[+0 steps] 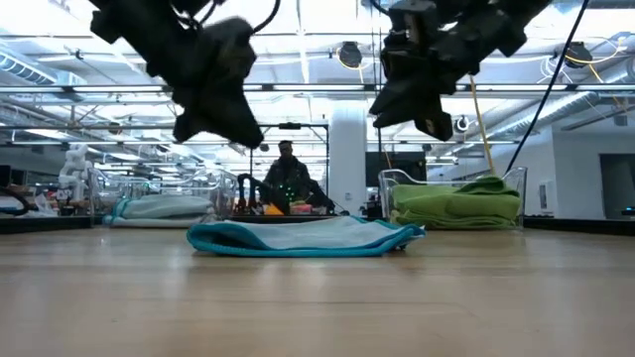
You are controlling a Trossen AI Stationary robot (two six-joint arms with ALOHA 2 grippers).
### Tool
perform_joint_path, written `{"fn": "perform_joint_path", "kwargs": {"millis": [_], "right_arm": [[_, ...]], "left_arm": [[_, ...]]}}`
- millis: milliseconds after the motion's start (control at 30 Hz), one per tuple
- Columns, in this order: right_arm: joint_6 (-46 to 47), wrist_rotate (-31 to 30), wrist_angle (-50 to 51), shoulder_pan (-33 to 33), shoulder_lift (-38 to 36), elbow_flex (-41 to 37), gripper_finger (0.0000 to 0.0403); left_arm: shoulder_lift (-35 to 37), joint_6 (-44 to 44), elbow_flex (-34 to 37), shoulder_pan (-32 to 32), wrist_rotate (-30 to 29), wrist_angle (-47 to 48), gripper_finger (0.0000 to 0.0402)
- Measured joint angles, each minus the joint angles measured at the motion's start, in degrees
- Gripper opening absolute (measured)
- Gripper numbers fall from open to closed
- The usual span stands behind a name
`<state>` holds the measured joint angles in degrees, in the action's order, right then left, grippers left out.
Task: Sort microfiber towel by color & place in baskets
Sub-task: Fold the blue towel
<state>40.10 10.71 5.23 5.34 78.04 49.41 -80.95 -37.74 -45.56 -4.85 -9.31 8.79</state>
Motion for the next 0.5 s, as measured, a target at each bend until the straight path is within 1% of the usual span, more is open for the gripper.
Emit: {"fn": "perform_joint_path", "kwargs": {"millis": [100,200,233,300,333,400,433,500], "right_arm": [[-0.53,-0.08,0.18,2.39,-0.02,0.39,0.0095],[-0.62,0.23,2.33,4.82,0.0,0.4,0.0106],[-0.54,1.06,2.66,5.53,0.0,0.41,0.0109],[-0.71,2.96,3.44,6.76,0.0,0.41,0.0111],[-0.65,4.24,3.64,7.17,0.0,0.41,0.0111],[-0.33,5.97,3.62,7.68,0.0,0.41,0.0111],[-0.3,6.08,3.59,7.77,0.0,0.41,0.0111],[-0.13,6.06,3.26,7.78,0.0,0.41,0.0111]], "left_arm": [[2.3,5.24,0.03,4.18,0.46,8.41,0.0115],[2.17,13.05,-0.02,8.08,4.08,10.12,0.0182],[2.02,15.96,0.05,9.17,5.12,11.01,0.0204],[0.87,20.43,0.02,11.17,5.8,9.84,0.0238],[0.41,22.04,-0.02,12.38,6.2,9.72,0.0251],[-0.89,24.6,0.07,15.14,9.12,9.55,0.0266],[-1.79,25.64,-0.01,16.54,10.97,8.19,0.0269],[-3.13,27.88,0.07,18.84,14.6,8.35,0.0272]]}}
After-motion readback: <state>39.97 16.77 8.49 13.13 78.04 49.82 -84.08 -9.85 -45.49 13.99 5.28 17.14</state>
